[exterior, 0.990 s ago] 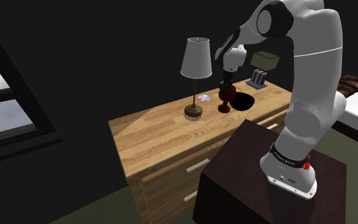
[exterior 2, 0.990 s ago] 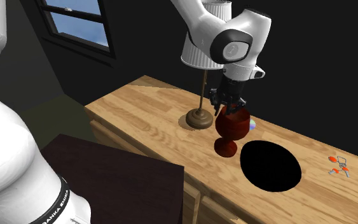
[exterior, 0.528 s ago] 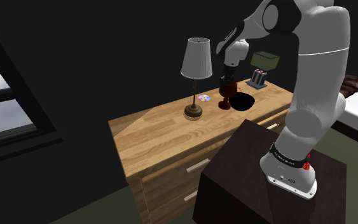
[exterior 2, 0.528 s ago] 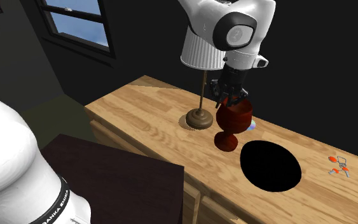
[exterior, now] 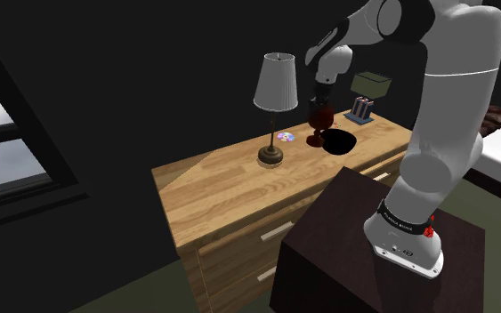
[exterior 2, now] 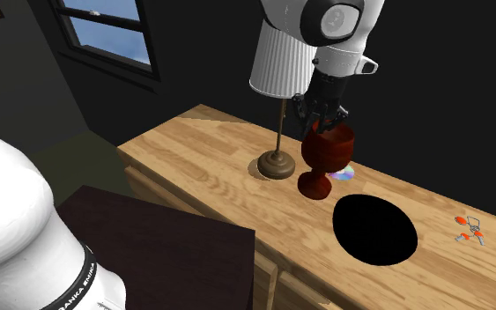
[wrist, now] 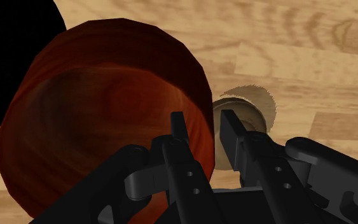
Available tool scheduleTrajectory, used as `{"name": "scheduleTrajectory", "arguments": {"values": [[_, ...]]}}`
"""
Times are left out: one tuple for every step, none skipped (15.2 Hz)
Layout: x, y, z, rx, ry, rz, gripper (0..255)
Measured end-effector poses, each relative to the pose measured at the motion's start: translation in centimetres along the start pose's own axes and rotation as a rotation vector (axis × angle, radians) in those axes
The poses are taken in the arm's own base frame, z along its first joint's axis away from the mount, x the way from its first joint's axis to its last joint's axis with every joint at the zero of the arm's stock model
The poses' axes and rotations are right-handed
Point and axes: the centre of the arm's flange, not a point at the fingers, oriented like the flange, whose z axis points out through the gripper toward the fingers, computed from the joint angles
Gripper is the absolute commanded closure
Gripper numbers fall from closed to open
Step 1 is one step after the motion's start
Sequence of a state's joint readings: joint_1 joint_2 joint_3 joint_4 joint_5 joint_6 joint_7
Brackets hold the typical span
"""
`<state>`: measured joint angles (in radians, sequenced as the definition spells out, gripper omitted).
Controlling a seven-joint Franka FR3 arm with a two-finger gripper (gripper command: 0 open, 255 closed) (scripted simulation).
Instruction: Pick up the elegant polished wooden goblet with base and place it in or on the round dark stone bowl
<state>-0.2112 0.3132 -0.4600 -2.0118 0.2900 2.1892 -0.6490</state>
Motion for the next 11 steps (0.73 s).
{"name": "scheduleTrajectory", "arguments": {"values": [[0.0,-0.1,-0.5,0.000,0.000,0.000,255],[-0.2,-0.1,-1.2,0.000,0.000,0.000,255],[-0.2,-0.2,-1.7,0.000,0.001,0.000,255],[-0.1,-0.2,-2.2,0.000,0.001,0.000,255],[-0.1,-0.2,-2.7,0.000,0.001,0.000,255],[-0.1,-0.3,-3.2,0.000,0.001,-0.001,255],[-0.1,-0.4,-3.8,0.000,0.001,0.000,255],[-0.2,-0.5,-4.3,0.000,0.001,0.000,255],[-0.2,-0.6,-4.8,0.000,0.001,0.000,255],[-0.2,-0.6,-5.2,0.000,0.001,0.000,255],[-0.3,0.0,-5.8,0.000,0.001,-0.001,255]]}}
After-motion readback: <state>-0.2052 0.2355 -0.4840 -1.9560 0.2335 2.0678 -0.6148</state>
